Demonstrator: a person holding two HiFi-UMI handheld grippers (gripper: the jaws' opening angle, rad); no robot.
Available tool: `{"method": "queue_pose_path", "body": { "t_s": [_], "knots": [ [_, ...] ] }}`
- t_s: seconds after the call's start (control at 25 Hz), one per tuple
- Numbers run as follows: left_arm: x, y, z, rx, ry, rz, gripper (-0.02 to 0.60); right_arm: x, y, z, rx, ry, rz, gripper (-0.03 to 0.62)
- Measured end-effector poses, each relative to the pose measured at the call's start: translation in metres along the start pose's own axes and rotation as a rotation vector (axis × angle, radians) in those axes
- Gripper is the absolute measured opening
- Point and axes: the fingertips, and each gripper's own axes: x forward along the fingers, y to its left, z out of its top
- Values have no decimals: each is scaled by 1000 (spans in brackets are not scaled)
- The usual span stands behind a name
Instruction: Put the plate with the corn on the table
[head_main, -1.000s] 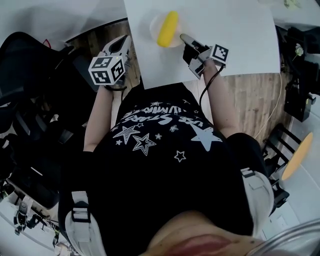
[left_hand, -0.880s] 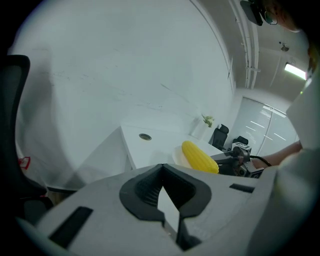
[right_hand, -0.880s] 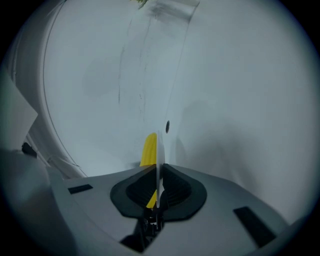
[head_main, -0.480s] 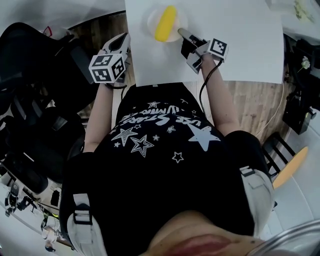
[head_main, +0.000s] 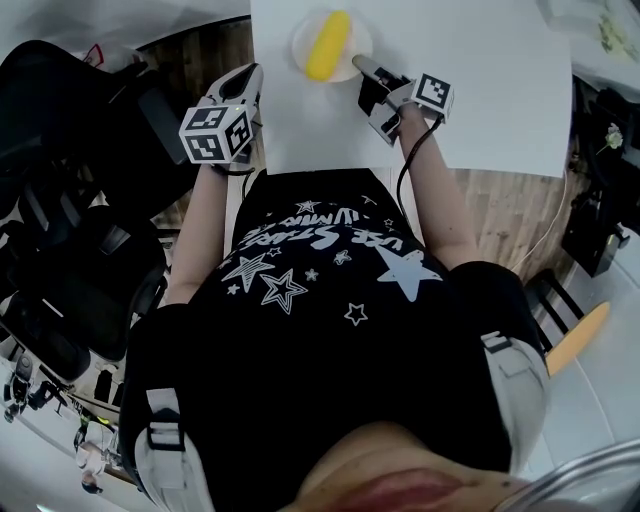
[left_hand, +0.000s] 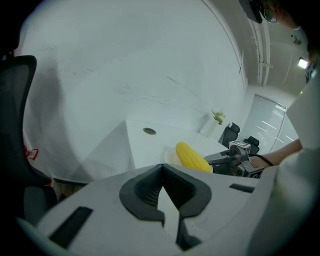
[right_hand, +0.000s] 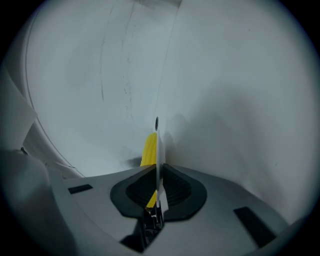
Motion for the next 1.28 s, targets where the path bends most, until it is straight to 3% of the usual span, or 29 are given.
{"method": "queue_pose_path", "body": {
  "t_s": [0.48, 0.96, 1.28],
  "knots": [
    [8, 4, 4, -16, -7, 1, 5, 5, -6, 4, 13, -24, -147, 15],
    [6, 7, 2, -21, -2, -8, 5, 17, -6, 7, -110, 32, -368, 15],
    [3, 12, 1, -27, 1, -4, 5, 15, -9, 1, -251, 100, -508, 69]
  ]
}}
